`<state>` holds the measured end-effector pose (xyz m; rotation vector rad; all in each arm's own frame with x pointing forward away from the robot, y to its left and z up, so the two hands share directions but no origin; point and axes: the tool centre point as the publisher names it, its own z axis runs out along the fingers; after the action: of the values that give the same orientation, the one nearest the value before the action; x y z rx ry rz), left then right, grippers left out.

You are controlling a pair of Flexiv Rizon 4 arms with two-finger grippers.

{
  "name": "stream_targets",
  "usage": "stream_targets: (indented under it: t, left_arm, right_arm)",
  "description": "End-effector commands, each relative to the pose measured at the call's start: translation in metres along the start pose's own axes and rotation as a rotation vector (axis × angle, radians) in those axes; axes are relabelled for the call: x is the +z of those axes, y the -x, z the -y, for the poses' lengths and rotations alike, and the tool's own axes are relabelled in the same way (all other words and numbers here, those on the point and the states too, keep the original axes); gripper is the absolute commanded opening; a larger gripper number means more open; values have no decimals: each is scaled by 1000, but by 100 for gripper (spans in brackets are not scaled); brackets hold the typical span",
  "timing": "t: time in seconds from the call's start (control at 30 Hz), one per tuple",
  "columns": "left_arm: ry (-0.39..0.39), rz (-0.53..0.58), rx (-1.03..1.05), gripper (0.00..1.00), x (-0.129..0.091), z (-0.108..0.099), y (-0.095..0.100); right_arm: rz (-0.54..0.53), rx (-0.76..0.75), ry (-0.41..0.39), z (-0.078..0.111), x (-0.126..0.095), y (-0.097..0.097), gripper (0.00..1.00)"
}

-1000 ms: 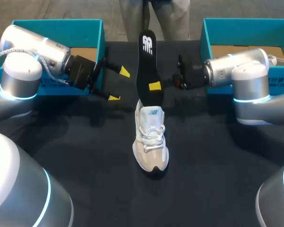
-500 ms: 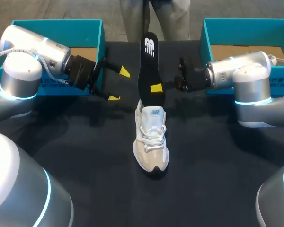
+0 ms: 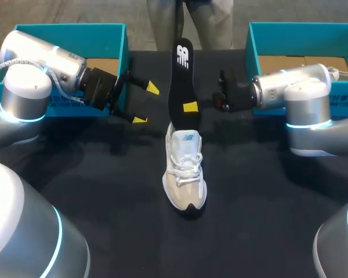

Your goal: Take the shoe out of the shoebox, open the shoe tongue, remove and reinsert the insole, then place the shoe into the shoebox

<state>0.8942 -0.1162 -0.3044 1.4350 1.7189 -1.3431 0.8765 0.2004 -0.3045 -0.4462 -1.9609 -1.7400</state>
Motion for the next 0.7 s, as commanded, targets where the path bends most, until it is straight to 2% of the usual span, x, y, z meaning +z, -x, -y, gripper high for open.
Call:
stream_targets:
  t: [0.03, 0.7]
  left_arm:
    - [3, -1, 0, 100, 1, 1, 0]
    - [3, -1, 0, 100, 1, 1, 0]
  right_arm:
    - [3, -2, -1, -3, 7, 1, 0]
    - [11, 0, 15, -2, 18, 0, 0]
